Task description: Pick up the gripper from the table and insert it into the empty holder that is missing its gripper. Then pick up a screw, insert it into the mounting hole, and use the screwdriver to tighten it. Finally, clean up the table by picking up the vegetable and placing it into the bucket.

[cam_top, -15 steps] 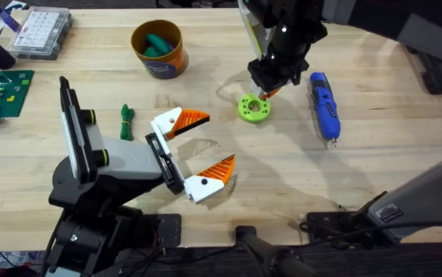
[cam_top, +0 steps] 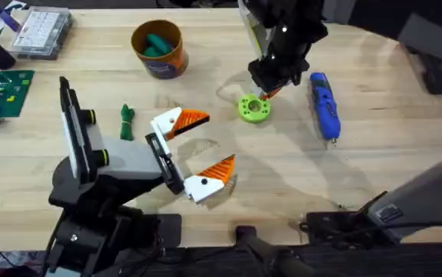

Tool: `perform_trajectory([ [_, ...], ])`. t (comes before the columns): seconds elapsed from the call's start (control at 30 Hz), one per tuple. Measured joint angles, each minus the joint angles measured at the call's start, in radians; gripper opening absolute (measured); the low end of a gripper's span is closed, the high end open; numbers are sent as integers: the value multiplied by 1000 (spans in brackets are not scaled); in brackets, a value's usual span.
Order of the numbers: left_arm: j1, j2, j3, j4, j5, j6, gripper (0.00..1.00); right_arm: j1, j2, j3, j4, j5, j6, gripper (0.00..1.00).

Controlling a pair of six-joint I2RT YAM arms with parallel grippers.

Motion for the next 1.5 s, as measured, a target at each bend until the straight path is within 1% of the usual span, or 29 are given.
perform_trajectory([
  [0.37,0,0,0,0,0,0,988,-2,-15,-2,-1,0,-2,6],
  [0.47,0,0,0,0,0,0,988,-2,-58,-26,13,0,-2,6],
  [0.6,0,0,0,0,0,0,988,-3,-126,-90,37,5,9,6],
  [0.63,0,0,0,0,0,0,988,-4,-136,-101,43,10,15,24],
  [0.67,0,0,0,0,0,0,988,-6,-140,-110,46,15,19,67],
  [0.73,0,0,0,0,0,0,988,-9,-142,-123,47,23,31,236],
  [0.87,0,0,0,0,0,0,988,-13,-142,-135,66,27,32,829],
  [0.9,0,0,0,0,0,0,988,-13,-142,-135,72,28,31,940],
  [0.93,0,0,0,0,0,0,988,-13,-142,-135,74,28,32,982],
  [1.13,0,0,0,0,0,0,988,-18,-142,-136,76,27,44,995],
  [1.3,0,0,0,0,0,0,988,-49,-142,-136,81,28,90,995],
  [1.5,0,0,0,0,0,0,988,-60,-141,-179,170,31,110,995],
])
